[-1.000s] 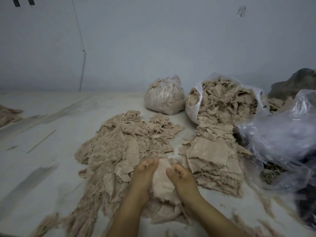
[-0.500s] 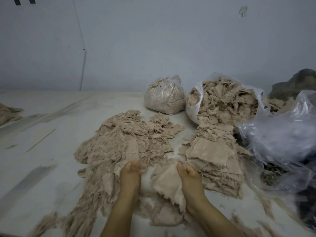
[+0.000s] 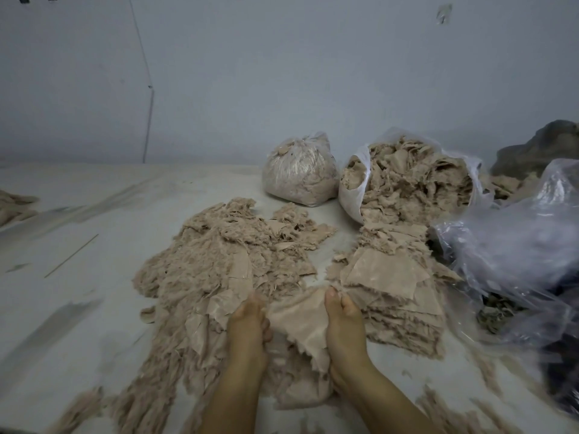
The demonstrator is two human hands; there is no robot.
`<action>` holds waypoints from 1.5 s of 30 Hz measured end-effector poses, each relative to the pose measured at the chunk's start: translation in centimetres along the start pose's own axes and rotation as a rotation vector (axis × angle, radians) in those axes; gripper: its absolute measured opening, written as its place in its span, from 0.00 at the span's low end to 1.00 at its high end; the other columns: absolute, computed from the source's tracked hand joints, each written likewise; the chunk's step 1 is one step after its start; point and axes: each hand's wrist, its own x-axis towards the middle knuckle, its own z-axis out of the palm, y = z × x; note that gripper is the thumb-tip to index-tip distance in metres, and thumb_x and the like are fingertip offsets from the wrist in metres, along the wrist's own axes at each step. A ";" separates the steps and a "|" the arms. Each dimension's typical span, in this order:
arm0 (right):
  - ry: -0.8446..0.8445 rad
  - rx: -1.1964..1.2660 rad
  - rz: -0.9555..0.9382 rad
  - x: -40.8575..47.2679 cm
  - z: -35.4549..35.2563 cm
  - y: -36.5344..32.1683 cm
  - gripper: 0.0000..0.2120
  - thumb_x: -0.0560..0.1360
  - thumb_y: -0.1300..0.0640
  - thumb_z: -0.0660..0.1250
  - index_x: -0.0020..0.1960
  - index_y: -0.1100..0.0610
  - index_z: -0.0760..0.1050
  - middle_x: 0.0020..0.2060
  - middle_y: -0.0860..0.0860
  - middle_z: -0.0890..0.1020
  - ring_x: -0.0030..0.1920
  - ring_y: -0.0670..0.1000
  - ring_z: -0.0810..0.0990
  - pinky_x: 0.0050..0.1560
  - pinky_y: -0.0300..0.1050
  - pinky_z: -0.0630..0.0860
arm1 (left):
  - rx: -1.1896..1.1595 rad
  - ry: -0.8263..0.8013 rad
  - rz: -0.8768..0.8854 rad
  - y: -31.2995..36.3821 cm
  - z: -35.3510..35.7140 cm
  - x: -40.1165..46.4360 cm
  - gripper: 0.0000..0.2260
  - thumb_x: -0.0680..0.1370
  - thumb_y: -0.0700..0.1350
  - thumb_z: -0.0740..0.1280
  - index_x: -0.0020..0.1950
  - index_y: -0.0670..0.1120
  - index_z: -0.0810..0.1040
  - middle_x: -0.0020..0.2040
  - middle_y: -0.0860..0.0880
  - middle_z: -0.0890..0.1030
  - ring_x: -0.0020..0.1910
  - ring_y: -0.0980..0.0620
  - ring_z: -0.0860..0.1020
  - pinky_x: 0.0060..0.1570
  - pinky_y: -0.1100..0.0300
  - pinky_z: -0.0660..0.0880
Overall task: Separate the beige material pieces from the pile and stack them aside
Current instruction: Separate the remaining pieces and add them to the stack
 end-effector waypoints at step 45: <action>-0.485 -0.802 -0.470 0.8 -3.5 0.8 0.08 0.74 0.54 0.69 0.52 0.49 0.75 0.41 0.35 0.73 0.43 0.35 0.71 0.46 0.31 0.67 | 0.406 -0.227 0.065 0.0 0.4 -0.5 0.13 0.80 0.47 0.63 0.36 0.45 0.72 0.30 0.47 0.73 0.26 0.53 0.70 0.26 0.61 0.67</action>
